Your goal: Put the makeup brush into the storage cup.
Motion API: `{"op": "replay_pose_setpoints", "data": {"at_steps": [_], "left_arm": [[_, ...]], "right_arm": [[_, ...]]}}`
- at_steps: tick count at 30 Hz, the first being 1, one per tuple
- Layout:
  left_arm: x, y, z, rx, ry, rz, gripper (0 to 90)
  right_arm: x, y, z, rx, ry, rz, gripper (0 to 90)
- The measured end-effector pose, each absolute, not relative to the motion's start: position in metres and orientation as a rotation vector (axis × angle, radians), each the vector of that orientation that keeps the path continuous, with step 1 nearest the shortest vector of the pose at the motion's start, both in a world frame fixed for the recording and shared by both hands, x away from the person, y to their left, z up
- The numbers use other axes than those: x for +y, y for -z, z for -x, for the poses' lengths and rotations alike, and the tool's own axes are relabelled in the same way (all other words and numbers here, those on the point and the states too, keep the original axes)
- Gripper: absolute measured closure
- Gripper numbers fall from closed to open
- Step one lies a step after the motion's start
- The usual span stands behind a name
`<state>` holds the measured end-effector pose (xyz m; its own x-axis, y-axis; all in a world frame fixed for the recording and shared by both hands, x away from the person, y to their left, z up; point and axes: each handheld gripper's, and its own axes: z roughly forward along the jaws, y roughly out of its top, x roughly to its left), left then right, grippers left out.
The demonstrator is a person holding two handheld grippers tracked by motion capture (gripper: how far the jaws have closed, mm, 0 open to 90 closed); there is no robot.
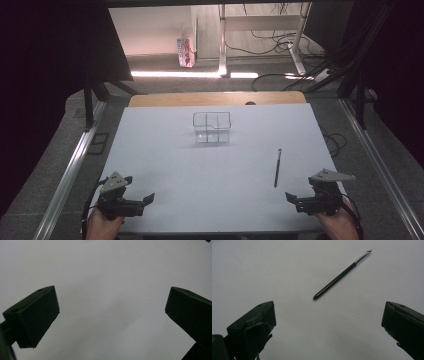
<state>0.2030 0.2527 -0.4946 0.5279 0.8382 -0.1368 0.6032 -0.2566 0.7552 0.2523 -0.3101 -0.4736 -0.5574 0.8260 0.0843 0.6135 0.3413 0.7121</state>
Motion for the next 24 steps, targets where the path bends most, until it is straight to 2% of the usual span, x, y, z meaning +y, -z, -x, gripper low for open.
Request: {"op": "replay_pose_setpoints", "data": {"at_steps": [24], "left_arm": [[0.2554, 0.4938, -0.205, 1.202, -0.4, -1.972, 0.0]], "right_arm": [[-0.3079, 0.476, -0.2559, 2.296, -0.919, -1.301, 0.0]]}}
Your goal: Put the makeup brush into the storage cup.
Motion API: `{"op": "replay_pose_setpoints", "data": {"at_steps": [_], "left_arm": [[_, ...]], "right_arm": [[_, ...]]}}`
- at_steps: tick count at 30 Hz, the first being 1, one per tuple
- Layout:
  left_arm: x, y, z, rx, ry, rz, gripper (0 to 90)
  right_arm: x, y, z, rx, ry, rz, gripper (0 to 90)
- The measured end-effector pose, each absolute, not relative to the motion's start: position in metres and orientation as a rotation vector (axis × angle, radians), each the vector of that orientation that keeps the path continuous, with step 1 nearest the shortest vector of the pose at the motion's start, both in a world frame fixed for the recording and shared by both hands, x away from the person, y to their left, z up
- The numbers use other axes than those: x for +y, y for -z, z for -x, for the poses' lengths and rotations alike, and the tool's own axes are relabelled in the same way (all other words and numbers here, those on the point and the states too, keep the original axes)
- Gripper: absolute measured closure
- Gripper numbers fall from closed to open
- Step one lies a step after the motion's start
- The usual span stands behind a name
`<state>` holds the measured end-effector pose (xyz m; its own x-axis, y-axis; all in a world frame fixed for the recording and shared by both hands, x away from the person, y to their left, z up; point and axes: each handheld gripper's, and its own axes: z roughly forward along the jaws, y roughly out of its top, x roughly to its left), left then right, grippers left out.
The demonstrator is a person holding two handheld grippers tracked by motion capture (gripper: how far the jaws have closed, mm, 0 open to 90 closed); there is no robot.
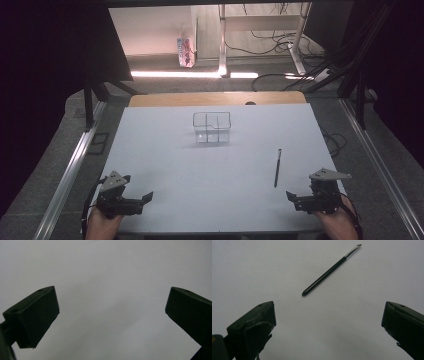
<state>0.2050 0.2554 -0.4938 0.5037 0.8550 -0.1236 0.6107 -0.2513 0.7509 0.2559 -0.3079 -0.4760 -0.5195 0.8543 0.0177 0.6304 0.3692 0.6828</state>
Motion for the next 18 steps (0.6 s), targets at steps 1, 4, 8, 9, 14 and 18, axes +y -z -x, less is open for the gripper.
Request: {"op": "replay_pose_setpoints", "data": {"at_steps": [1, 4, 8, 9, 14, 18], "left_arm": [[0.2554, 0.4936, -0.2049, 1.205, -0.4, -1.969, 0.0], [0.2556, 0.4934, -0.2047, 1.204, -0.399, -1.967, 0.0], [0.2551, 0.4935, -0.2042, 1.197, -0.408, -1.972, 0.0], [0.255, 0.4935, -0.2042, 1.195, -0.41, -1.975, 0.0], [0.2544, 0.4939, -0.204, 1.19, -0.414, -1.98, 0.0], [0.255, 0.4938, -0.2041, 1.19, -0.416, -1.978, 0.0]], "right_arm": [[-0.308, 0.4761, -0.2559, 2.296, -0.919, -1.301, 0.0], [-0.3072, 0.4763, -0.2558, 2.297, -0.91, -1.304, 0.0], [-0.3064, 0.4763, -0.2559, 2.302, -0.901, -1.301, 0.0], [-0.306, 0.4763, -0.256, 2.303, -0.896, -1.299, 0.0], [-0.3055, 0.476, -0.2562, 2.304, -0.882, -1.294, 0.0], [-0.3063, 0.4754, -0.2571, 2.304, -0.873, -1.297, 0.0]]}}
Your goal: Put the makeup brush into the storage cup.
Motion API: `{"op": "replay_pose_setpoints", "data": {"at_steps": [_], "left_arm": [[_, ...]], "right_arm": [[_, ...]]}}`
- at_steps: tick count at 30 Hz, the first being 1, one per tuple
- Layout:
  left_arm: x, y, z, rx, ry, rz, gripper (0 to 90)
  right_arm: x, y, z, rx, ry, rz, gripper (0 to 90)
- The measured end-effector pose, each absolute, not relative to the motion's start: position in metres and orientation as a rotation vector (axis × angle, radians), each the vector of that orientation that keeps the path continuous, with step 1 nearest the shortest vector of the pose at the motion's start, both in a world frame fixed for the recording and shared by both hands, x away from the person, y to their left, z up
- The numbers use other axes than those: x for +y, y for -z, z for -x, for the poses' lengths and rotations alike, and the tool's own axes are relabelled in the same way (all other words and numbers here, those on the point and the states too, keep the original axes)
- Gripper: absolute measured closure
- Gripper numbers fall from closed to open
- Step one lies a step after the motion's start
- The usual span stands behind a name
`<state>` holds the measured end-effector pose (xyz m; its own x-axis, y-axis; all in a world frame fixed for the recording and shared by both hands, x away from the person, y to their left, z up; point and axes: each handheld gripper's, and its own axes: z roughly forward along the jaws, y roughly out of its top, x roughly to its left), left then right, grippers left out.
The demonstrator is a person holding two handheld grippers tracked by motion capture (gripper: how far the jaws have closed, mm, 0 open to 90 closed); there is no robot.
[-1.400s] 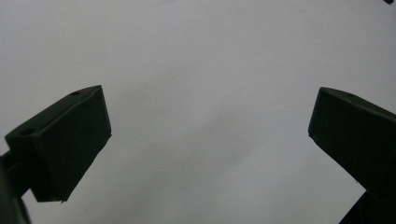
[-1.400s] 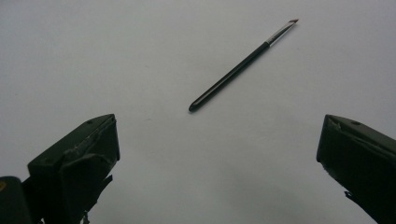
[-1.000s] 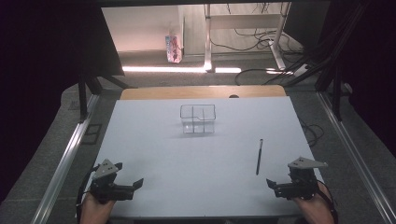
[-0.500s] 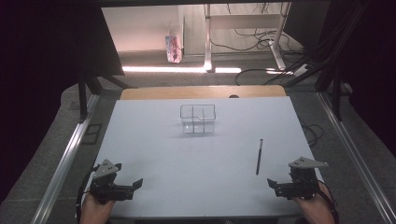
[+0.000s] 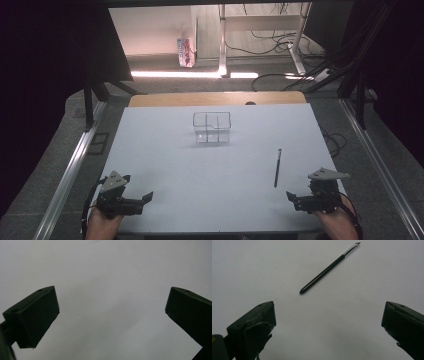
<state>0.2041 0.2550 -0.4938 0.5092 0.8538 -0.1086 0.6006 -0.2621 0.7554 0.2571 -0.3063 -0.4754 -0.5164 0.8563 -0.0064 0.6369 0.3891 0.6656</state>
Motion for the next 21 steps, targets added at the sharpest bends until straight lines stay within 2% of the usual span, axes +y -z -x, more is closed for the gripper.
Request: {"op": "replay_pose_setpoints", "data": {"at_steps": [21], "left_arm": [[0.2539, 0.4942, -0.2037, 1.181, -0.414, -1.979, 0.0]], "right_arm": [[-0.3006, 0.4704, -0.2669, 2.323, -0.849, -1.278, 0.0]]}}
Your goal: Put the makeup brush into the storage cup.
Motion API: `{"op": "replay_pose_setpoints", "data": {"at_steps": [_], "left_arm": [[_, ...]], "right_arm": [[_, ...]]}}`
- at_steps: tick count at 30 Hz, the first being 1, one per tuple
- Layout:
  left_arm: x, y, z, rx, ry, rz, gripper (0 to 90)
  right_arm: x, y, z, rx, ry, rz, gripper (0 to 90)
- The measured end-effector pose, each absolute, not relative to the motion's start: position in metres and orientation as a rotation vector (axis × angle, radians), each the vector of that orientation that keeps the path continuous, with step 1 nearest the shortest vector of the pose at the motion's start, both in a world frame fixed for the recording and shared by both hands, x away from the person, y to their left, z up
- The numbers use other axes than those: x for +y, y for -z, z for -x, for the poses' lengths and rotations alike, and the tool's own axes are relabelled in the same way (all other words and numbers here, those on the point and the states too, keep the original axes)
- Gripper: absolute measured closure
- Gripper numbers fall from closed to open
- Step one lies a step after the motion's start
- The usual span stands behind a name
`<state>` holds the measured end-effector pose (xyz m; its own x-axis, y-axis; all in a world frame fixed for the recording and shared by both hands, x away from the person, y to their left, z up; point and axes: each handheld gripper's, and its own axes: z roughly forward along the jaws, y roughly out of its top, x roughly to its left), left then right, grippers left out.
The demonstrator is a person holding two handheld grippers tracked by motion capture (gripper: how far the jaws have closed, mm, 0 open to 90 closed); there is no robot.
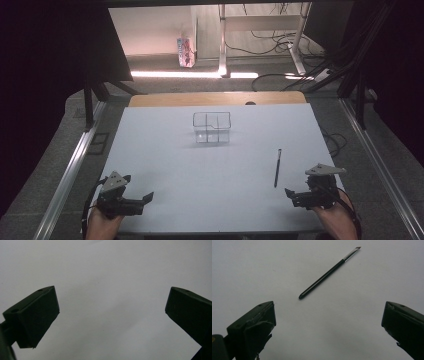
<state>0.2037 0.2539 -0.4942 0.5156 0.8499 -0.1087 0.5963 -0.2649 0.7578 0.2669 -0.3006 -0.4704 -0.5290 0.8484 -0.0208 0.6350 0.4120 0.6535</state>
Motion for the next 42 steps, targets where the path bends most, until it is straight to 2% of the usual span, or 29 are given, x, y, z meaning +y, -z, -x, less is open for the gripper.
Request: {"op": "replay_pose_setpoints", "data": {"at_steps": [42], "left_arm": [[0.254, 0.495, -0.204, 1.193, -0.43, -1.983, 0.0]], "right_arm": [[-0.303, 0.466, -0.316, 2.385, -0.772, -1.407, 0.0]]}}
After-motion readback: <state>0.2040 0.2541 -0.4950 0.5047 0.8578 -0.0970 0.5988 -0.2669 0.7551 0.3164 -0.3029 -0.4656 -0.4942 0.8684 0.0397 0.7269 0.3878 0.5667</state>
